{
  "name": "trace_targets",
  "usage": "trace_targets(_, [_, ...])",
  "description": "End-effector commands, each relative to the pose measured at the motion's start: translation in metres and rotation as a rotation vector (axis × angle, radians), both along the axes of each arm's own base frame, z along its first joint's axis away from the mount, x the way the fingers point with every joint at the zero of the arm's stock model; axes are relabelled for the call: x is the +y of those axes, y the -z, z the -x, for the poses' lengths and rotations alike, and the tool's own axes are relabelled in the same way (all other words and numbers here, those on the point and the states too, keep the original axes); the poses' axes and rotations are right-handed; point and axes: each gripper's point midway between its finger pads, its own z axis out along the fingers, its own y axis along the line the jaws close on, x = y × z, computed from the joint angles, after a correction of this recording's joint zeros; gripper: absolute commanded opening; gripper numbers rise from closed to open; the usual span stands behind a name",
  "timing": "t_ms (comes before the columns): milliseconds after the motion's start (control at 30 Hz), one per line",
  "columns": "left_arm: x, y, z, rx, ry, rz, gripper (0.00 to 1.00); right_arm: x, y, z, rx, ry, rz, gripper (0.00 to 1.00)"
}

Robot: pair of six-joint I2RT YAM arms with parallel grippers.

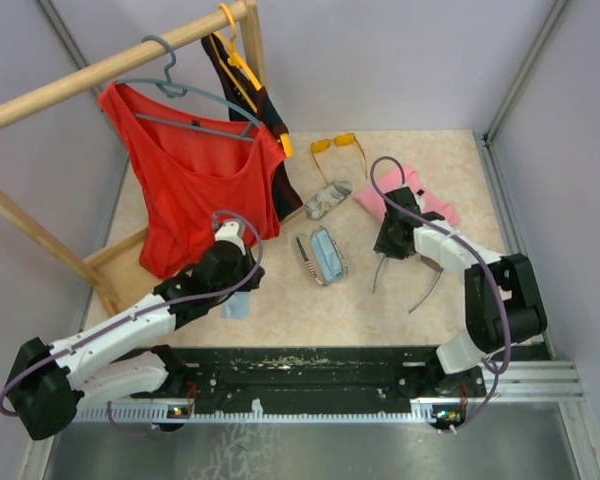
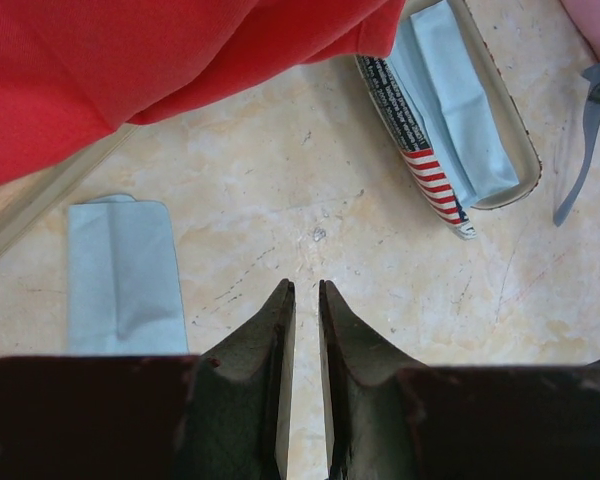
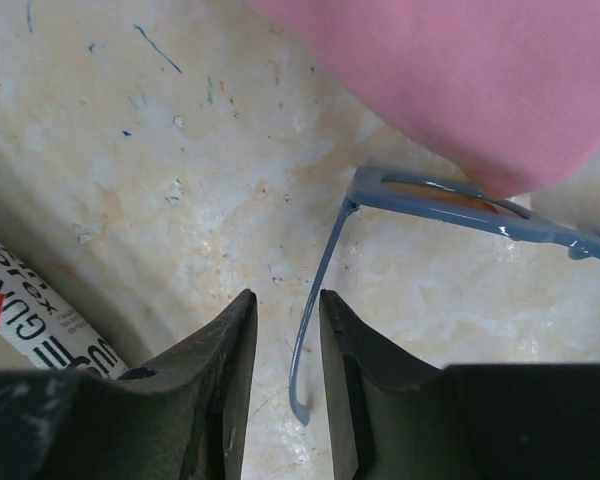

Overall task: Organize the sunglasses
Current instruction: Adjust the sunglasses at the center of the board.

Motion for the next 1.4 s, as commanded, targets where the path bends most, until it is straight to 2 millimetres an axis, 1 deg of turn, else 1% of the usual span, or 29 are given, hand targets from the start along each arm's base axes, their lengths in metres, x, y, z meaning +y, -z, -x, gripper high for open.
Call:
trace_targets(0, [0.007,0.002,0.001,-0.001,-0.023,-0.001,0.22,0.005,-0.051,-0.021,-0.148,-0.009,-0.027,0.35])
trace_targets(67, [0.007,0.002,0.001,-0.002,-0.021,0.000,0.22,-0.008,-0.066,-0.017,-0.187,0.014,0.021,0.36])
trace_targets(133, [0.007,0.000,0.000,-0.004,-0.023,-0.004,0.22,-0.028,-0.081,-0.012,-0.228,0.043,0.080,0.36])
trace_targets(233, [0.008,-0.002,0.000,-0.010,-0.022,-0.002,0.22,-0.068,-0.084,-0.006,-0.218,0.044,0.255,0.36])
trace_targets(267, [0.008,-0.003,0.001,-0.011,-0.021,-0.001,0.22,-0.077,-0.084,-0.006,-0.200,0.033,0.304,0.35])
trace_targets(333, [0.008,-0.003,0.001,-0.012,-0.018,0.001,0.22,-0.090,-0.087,-0.005,-0.166,0.008,0.372,0.34])
trace_targets(367, [0.007,-0.003,0.001,-0.012,-0.017,0.002,0.22,-0.093,-0.090,-0.007,-0.158,-0.014,0.389,0.34])
trace_targets(467, [0.006,-0.003,0.001,-0.010,-0.012,0.002,0.22,-0.094,-0.087,-0.013,-0.098,-0.087,0.397,0.39])
trace_targets(500, [0.006,-0.003,0.002,-0.009,-0.010,0.001,0.22,-0.094,-0.085,-0.015,-0.074,-0.110,0.398,0.45])
trace_targets(567, [0.006,-0.003,0.002,-0.009,-0.008,0.002,0.22,-0.094,-0.079,-0.020,-0.038,-0.179,0.423,0.52])
trace_targets(633, [0.006,-0.004,0.002,-0.012,-0.007,0.003,0.22,-0.092,-0.071,-0.023,-0.013,-0.247,0.431,0.57])
trace_targets(700, [0.006,-0.004,0.002,-0.012,-0.005,0.003,0.22,-0.087,-0.067,-0.027,-0.011,-0.312,0.425,0.60])
trace_targets(767, [0.005,-0.004,0.002,-0.012,-0.003,0.003,0.22,-0.081,-0.061,-0.028,0.010,-0.374,0.407,0.60])
trace_targets(933, [0.004,-0.003,0.001,-0.007,0.002,-0.001,0.22,-0.073,-0.048,-0.028,0.065,-0.452,0.374,0.52])
trace_targets(1167, [0.004,-0.002,0.002,-0.008,0.005,0.002,0.22,-0.073,-0.035,-0.027,0.103,-0.509,0.340,0.51])
trace_targets(1300, [0.002,-0.004,0.001,-0.009,0.010,0.004,0.22,-0.075,-0.034,-0.025,0.113,-0.506,0.324,0.49])
trace_targets(1367, [0.002,-0.004,0.001,-0.008,0.012,0.001,0.22,-0.071,-0.037,-0.027,0.078,-0.500,0.297,0.49])
